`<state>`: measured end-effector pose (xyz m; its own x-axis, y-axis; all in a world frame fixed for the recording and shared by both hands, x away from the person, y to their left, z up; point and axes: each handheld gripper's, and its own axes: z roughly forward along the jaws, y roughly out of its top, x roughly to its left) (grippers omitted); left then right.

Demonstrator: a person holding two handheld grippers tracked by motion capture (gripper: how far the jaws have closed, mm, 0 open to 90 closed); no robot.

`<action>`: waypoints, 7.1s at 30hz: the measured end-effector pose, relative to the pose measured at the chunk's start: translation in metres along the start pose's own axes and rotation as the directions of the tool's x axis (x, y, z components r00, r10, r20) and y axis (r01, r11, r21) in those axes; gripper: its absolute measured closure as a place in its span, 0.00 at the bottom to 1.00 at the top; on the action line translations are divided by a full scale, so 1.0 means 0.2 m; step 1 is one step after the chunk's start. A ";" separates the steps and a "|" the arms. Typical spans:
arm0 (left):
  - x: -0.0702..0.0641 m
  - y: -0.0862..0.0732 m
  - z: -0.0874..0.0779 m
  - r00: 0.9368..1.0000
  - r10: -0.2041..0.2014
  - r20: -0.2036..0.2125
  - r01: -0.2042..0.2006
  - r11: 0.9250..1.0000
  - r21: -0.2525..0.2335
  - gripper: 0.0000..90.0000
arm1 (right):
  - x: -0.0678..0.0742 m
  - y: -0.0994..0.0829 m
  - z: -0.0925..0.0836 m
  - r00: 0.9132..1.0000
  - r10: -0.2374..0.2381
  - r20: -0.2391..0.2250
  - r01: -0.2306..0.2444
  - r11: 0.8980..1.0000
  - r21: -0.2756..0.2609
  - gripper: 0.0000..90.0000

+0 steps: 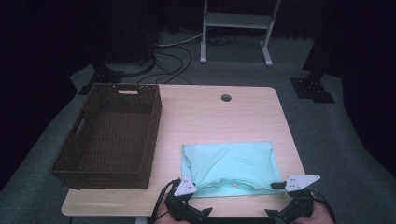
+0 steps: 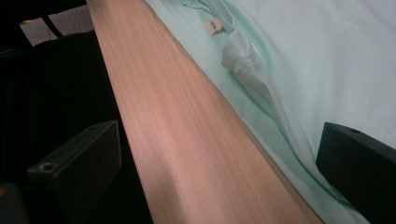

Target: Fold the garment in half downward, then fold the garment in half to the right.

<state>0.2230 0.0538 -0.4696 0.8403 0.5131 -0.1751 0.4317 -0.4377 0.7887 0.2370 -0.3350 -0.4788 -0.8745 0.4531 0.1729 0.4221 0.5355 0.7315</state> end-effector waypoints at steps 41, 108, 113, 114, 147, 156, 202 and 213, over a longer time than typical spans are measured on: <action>0.25 0.16 0.27 0.990 0.072 -0.119 -0.061 0.994 0.094 0.00 | -0.35 0.26 0.20 0.994 -0.041 0.102 0.043 0.999 -0.021 0.00; 0.41 0.17 0.07 0.973 0.060 -0.223 -0.057 0.998 0.016 0.00 | -0.20 0.18 0.21 0.980 -0.068 0.186 0.062 0.997 0.036 0.00; 0.43 0.18 0.07 0.966 0.045 -0.255 -0.043 0.999 0.012 0.00 | -0.20 0.16 0.20 0.980 -0.065 0.186 0.059 0.998 0.035 0.00; 0.44 0.18 0.07 0.964 0.039 -0.265 -0.037 0.999 0.010 0.00 | -0.20 0.16 0.20 0.980 -0.065 0.186 0.059 0.998 0.035 0.00; 0.48 0.12 0.11 0.935 -0.054 -0.351 0.079 0.995 0.058 0.26 | -0.20 0.16 0.20 0.980 -0.067 0.185 0.061 0.997 0.036 0.00; 0.46 0.13 0.10 0.939 -0.054 -0.340 0.080 0.995 0.063 0.38 | -0.20 0.16 0.20 0.981 -0.066 0.185 0.061 0.998 0.036 0.00; 0.47 0.08 0.00 0.941 -0.137 -0.309 0.159 0.986 0.045 0.91 | -0.29 0.13 0.13 0.982 -0.063 0.176 0.057 0.998 0.040 0.00; 0.42 0.15 -0.08 0.955 -0.161 -0.250 0.150 0.987 -0.062 0.92 | -0.27 0.14 0.15 0.984 -0.066 0.168 0.060 0.997 0.039 0.00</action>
<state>0.3005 0.0958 -0.4508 0.6504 0.7453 -0.1467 0.5321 -0.3092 0.7882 0.3044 -0.3230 -0.4874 -0.8477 0.5304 0.0109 0.3779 0.5893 0.7141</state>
